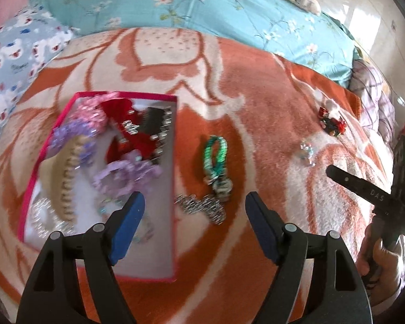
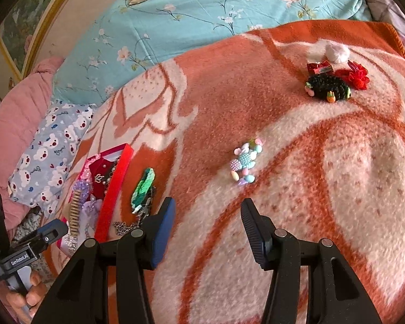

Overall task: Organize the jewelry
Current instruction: 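Move both grippers back to the remaining jewelry on the blanket, then grasp the green braided keychain with the left gripper while the right grasps the pastel bead charm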

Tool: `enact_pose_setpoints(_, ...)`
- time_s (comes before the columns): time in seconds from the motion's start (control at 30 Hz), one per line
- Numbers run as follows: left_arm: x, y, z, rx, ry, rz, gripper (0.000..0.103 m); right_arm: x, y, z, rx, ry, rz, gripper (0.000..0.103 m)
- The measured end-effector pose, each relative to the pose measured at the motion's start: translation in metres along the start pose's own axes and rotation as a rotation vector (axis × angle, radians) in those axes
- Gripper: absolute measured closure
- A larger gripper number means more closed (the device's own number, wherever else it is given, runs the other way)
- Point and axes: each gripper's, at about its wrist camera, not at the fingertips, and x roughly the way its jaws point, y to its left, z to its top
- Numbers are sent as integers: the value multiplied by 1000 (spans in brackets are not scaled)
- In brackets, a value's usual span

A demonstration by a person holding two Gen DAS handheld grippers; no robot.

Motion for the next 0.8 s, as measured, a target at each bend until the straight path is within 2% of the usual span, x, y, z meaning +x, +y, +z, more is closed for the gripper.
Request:
enact_pose_setpoints(0.13,22,-15,11,28,15,-1,26,8,-3,8,-9,6,-17,50)
enact_pose_setpoints(0.33,69,-28,24,33,88,-10,27,23,-10,18,-19,17,-46,50)
enact_pose_setpoints(0.4,82,-33,28,42,108,-12,37,27,-12,20,-23,17,-55,50)
enact_pose_setpoints(0.53,107,-39,37,51,137,1,47,36,-16,27,-35,20,-77,50)
enact_pose_setpoints(0.6,118,-39,39,49,155,11,60,43,-18,30,-44,26,-94,51)
enact_pose_setpoints(0.63,124,-39,40,45,170,13,63,47,-18,31,-46,32,-101,51)
enact_pose_setpoints(0.73,138,-37,41,37,193,13,71,61,-20,34,-56,59,-127,53)
enact_pose_setpoints(0.8,143,-37,41,39,200,14,81,69,-20,33,-69,70,-145,59)
